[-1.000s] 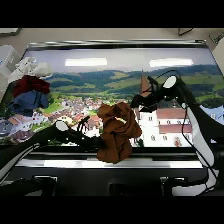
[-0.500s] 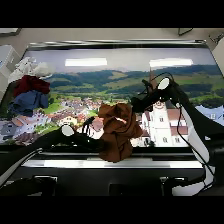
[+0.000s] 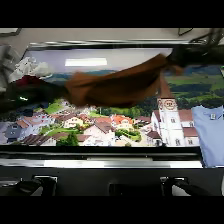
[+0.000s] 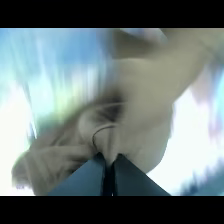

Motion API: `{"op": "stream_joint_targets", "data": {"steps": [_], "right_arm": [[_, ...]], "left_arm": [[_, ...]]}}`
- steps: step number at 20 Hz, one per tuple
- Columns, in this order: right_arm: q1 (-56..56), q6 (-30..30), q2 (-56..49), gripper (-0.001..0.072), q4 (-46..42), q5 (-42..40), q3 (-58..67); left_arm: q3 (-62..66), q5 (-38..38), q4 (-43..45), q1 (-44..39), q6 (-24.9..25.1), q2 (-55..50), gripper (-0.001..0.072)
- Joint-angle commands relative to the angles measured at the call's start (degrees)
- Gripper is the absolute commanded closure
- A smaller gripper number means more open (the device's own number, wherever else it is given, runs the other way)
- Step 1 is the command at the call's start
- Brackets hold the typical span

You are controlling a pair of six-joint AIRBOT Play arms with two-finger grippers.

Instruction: Fold the clothes and pants, and hang the long-sleeved shirts on hangers.

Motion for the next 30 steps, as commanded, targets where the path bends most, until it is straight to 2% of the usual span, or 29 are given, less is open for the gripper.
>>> {"op": "stream_joint_targets", "data": {"steps": [1,3,6,10,13,15,18,20,24,25,27,28,29,30], "right_arm": [[-2.3,-1.9,12.9,0.0674,-4.3,-0.4,3.9],[-2.3,-1.8,19.4,0.0673,-4.8,1.9,3.9],[-2.3,-0.6,24.8,0.0673,-7.0,8.2,3.9],[-2.3,7.9,24.2,0.0673,-9.9,25.2,1.0],[-2.0,8.7,22.0,0.0673,-9.7,28.7,-11.8],[-2.0,7.4,20.0,0.0673,-9.6,21.1,-24.8],[-2.0,7.0,13.3,0.0672,-3.1,-3.6,-41.4],[-2.0,5.3,7.1,0.0672,3.6,-16.0,-45.8],[-2.0,5.3,-4.0,0.0649,15.9,-24.4,-46.1],[-2.2,5.3,-4.8,0.0553,16.8,-25.1,-45.9],[-4.3,4.3,-5.0,0.0189,15.8,-23.1,-43.6],[-7.1,2.5,-5.0,0.0136,15.1,-19.4,-41.0],[-10.3,2.1,-5.0,0.0128,13.0,-14.7,-38.3],[-14.0,2.1,-5.0,0.0063,10.0,-9.5,-35.8]], "left_arm": [[13.4,10.9,2.6,5.9,-3.4,9.8,0.0685],[16.1,14.5,2.4,5.9,-3.7,12.4,0.0684],[16.3,11.8,1.6,5.9,-3.7,13.6,0.0684],[14.2,8.0,1.6,5.9,-3.7,10.0,0.0684],[8.9,8.1,1.6,5.7,-3.7,3.9,0.0684],[2.5,8.1,1.6,4.6,-3.7,-1.9,0.0684],[-7.0,8.2,1.6,1.3,-3.7,-12.8,0.0683],[-10.2,8.0,1.3,-0.5,-3.7,-19.6,0.0683],[-10.8,7.3,-3.7,-1.9,-3.7,-27.3,0.0683],[-10.8,7.7,-3.8,-1.9,-3.7,-27.4,0.0683],[-10.8,7.8,-3.8,-0.9,-3.6,-26.9,0.0683],[-10.8,7.4,-3.8,-0.2,-3.6,-26.5,0.0683],[-10.8,6.8,-3.8,0.7,-3.6,-26.2,0.0683],[-10.8,6.2,-3.8,1.4,-3.4,-25.9,0.0683]]}}
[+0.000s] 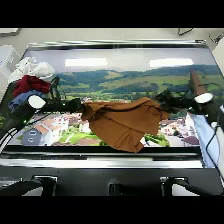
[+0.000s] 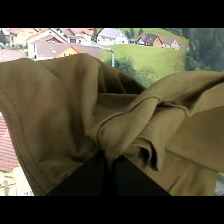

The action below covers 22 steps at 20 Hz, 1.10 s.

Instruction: Fold the clothes and pants, and hang the long-sleeved shirts on hangers.

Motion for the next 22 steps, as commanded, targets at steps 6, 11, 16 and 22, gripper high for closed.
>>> {"op": "stream_joint_targets", "data": {"steps": [6,11,16,22], "right_arm": [[-17.6,-3.6,-1.1,0.0006,-17.3,27.8,-0.4],[-15.5,-8.4,-1.1,0.0007,-1.0,13.6,-7.4],[-7.1,-7.5,-3.5,0.001,1.7,-1.0,-7.4],[-3.8,-9.0,-6.4,0.0673,4.2,-0.8,-3.6]], "left_arm": [[-0.3,-2.9,-0.7,2.6,1.7,0.0,0.0683],[-0.3,-3.1,-0.7,2.6,1.7,0.0,0.0683],[-0.3,-3.4,-0.7,2.6,1.7,0.0,0.0683],[0.0,-3.3,-0.5,3.0,2.1,0.6,0.0683]]}}
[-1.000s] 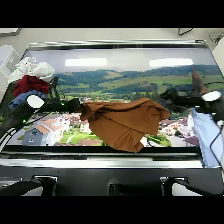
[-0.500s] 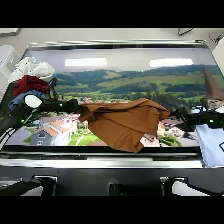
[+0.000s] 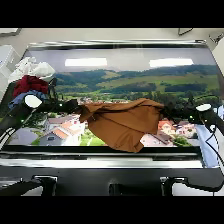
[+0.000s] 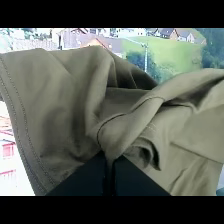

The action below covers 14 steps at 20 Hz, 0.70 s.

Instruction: Fold the clothes and pants, and hang the long-sleeved shirts on hangers.

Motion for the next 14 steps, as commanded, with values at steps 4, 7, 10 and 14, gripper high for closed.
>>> {"op": "stream_joint_targets", "data": {"steps": [4,7,10,14], "right_arm": [[1.2,-6.9,5.8,0.0674,-5.2,6.6,19.6],[1.2,-6.9,13.7,0.0673,-11.9,8.3,36.0],[1.2,-6.3,23.5,0.0672,-17.4,8.5,45.7],[1.2,-0.8,36.4,0.0672,-23.8,16.5,46.4]], "left_arm": [[8.0,0.1,0.3,3.5,6.2,5.6,0.0684],[20.4,0.1,0.3,8.7,6.5,12.2,0.0684],[32.6,0.1,1.0,14.9,6.4,20.2,0.0684],[35.2,-0.7,3.2,20.4,4.2,31.8,0.0684]]}}
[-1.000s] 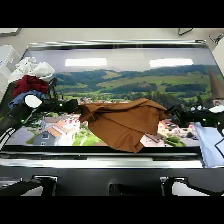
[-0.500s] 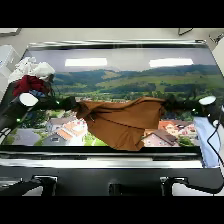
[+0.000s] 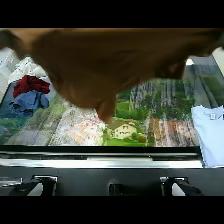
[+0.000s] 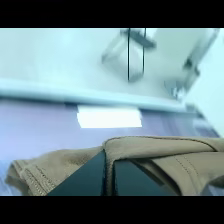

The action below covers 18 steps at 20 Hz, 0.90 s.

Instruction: Fold the clothes and pants, and hang the long-sleeved shirts on hangers.

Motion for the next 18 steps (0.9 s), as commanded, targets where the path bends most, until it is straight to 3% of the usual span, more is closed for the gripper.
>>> {"op": "stream_joint_targets", "data": {"steps": [1,7,12,14,16,18], "right_arm": [[0.0,4.3,10.0,0.0672,-7.4,9.4,2.8],[0.0,9.0,13.6,0.0672,-8.9,22.4,2.8],[0.0,13.6,5.9,0.0673,-12.7,32.1,-0.4],[0.0,13.6,0.7,0.0672,-12.0,28.9,-8.0],[0.0,13.7,-5.6,0.0672,-10.5,17.0,-17.0],[0.0,14.1,-12.6,0.0672,-3.6,3.9,-23.5]], "left_arm": [[3.6,-0.4,2.4,4.4,-2.9,9.6,0.0684],[3.7,10.2,2.4,4.6,-4.8,14.2,0.0684],[0.4,0.3,2.4,4.6,-4.7,7.1,0.0683],[-5.3,-1.0,2.4,3.8,-4.7,1.4,0.0683],[-11.6,0.9,2.4,1.5,-4.6,-5.8,0.0683],[-15.7,2.7,2.4,-1.4,-2.2,-14.8,0.0682]]}}
